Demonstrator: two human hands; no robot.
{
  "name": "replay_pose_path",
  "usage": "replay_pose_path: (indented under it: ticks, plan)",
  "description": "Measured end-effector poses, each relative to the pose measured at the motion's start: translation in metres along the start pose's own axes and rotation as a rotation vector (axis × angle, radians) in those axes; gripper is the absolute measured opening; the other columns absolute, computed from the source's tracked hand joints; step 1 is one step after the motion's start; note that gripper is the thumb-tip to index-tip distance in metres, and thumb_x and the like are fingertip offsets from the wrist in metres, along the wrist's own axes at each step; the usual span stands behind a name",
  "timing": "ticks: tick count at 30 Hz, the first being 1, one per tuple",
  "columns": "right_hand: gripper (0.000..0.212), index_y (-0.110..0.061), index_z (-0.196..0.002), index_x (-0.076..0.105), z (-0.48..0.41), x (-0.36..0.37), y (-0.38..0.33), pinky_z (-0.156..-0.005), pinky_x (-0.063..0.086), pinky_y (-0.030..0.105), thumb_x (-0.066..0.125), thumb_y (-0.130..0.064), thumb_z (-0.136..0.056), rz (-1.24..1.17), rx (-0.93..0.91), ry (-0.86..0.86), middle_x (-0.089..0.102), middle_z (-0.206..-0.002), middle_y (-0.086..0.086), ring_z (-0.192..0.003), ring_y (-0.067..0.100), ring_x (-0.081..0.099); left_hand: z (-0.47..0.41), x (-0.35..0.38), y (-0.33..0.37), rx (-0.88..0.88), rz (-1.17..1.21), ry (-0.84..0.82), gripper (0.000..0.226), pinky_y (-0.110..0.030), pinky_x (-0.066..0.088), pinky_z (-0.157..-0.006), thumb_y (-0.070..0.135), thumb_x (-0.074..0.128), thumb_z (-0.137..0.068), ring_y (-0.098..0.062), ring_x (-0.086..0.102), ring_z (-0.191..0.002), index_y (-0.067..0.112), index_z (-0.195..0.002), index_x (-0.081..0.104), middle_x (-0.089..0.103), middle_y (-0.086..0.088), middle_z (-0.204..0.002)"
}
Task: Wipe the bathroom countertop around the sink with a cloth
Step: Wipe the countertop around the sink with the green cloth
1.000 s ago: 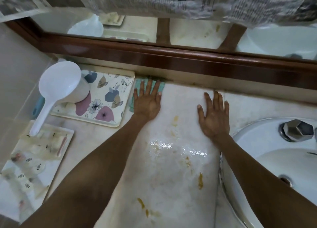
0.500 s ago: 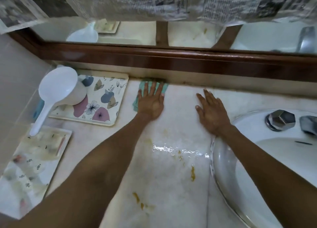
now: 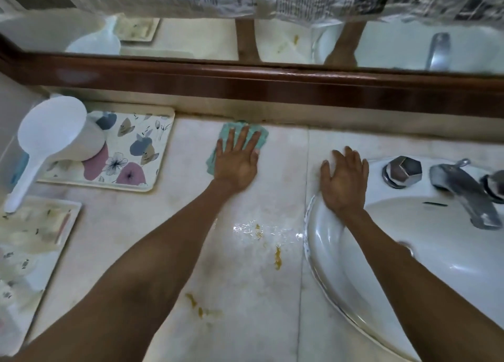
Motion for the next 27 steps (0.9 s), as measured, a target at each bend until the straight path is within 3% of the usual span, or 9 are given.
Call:
replay_pose_path:
  ticks: [3, 6, 11, 13, 17, 19, 23, 27]
  plan:
    - [0.058, -0.006, -0.141, 0.046, 0.001, -0.001, 0.002, -0.123, 0.009, 0.044, 0.026, -0.042, -0.1, -0.034, 0.029, 0.018, 0.035, -0.155, 0.019, -0.147, 0.033, 0.025, 0.007, 0.02, 0.061, -0.005, 0.033, -0.036, 0.056, -0.055, -0.002, -0.124, 0.043, 0.023, -0.108, -0.03, -0.001, -0.158, 0.034, -0.162, 0.011, 0.004, 0.003, -0.171]
    - [0.057, -0.005, -0.142, 0.044, 0.002, -0.003, 0.005, -0.123, 0.009, 0.044, 0.026, -0.039, -0.101, -0.062, 0.041, 0.034, 0.032, -0.157, 0.02, -0.147, 0.033, 0.023, 0.059, 0.034, 0.118, 0.302, 0.002, -0.088, 0.055, -0.055, 0.005, -0.125, 0.043, 0.027, -0.108, -0.028, 0.003, -0.158, 0.035, -0.161, 0.018, 0.01, 0.005, -0.171]
    - [0.056, -0.003, -0.141, 0.045, 0.007, -0.004, 0.004, -0.123, 0.009, 0.043, 0.025, -0.038, -0.101, -0.045, 0.017, 0.009, 0.032, -0.156, 0.022, -0.147, 0.034, 0.023, 0.117, 0.028, 0.075, 0.662, -0.112, -0.144, 0.052, -0.044, 0.005, -0.127, 0.047, 0.022, -0.108, -0.019, 0.003, -0.158, 0.042, -0.16, 0.017, 0.009, 0.011, -0.17]
    - [0.058, -0.002, -0.14, 0.046, 0.011, -0.003, 0.005, -0.123, 0.009, 0.044, 0.024, -0.039, -0.101, -0.025, 0.005, 0.003, 0.032, -0.156, 0.022, -0.147, 0.035, 0.023, 0.09, 0.021, 0.05, 0.615, -0.14, -0.141, 0.053, -0.044, 0.007, -0.127, 0.048, 0.02, -0.108, -0.02, 0.006, -0.158, 0.042, -0.16, 0.017, 0.011, 0.01, -0.17]
    - [0.059, -0.003, -0.14, 0.046, 0.02, -0.002, 0.004, -0.123, 0.009, 0.044, 0.023, -0.04, -0.101, 0.019, -0.021, -0.005, 0.032, -0.157, 0.02, -0.148, 0.034, 0.023, 0.024, 0.008, 0.037, 0.207, -0.027, -0.112, 0.054, -0.051, 0.007, -0.126, 0.046, 0.019, -0.108, -0.023, 0.002, -0.158, 0.039, -0.161, 0.012, 0.006, 0.008, -0.171]
    - [0.057, -0.003, -0.141, 0.046, 0.021, -0.002, 0.003, -0.123, 0.009, 0.045, 0.025, -0.04, -0.102, 0.03, -0.022, -0.015, 0.031, -0.157, 0.019, -0.148, 0.034, 0.022, 0.032, 0.016, 0.055, 0.136, -0.002, -0.103, 0.056, -0.055, 0.007, -0.125, 0.045, 0.021, -0.108, -0.027, 0.0, -0.158, 0.036, -0.162, 0.013, 0.005, 0.006, -0.171]
    - [0.053, -0.003, -0.142, 0.043, 0.021, -0.001, 0.002, -0.123, 0.008, 0.046, 0.031, -0.038, -0.103, 0.034, -0.021, -0.049, 0.031, -0.157, 0.017, -0.148, 0.033, 0.021, 0.124, 0.034, 0.092, 0.469, -0.072, -0.122, 0.054, -0.051, 0.006, -0.126, 0.045, 0.024, -0.108, -0.027, 0.002, -0.158, 0.038, -0.161, 0.017, 0.008, 0.008, -0.171]
    - [0.057, -0.004, -0.144, 0.041, 0.023, -0.001, 0.001, -0.123, 0.007, 0.047, 0.027, -0.04, -0.102, 0.043, -0.044, -0.08, 0.03, -0.158, 0.017, -0.148, 0.033, 0.019, 0.174, 0.024, 0.063, 0.741, -0.159, -0.168, 0.052, -0.044, 0.004, -0.127, 0.046, 0.022, -0.109, -0.021, -0.001, -0.158, 0.04, -0.16, 0.018, 0.007, 0.01, -0.171]
Point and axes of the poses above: each hand's wrist, its own z-axis away from the middle knuckle, its own x-axis out of the palm, y = z × x, the point moved 10 cm from there along -z, towards the middle knuckle
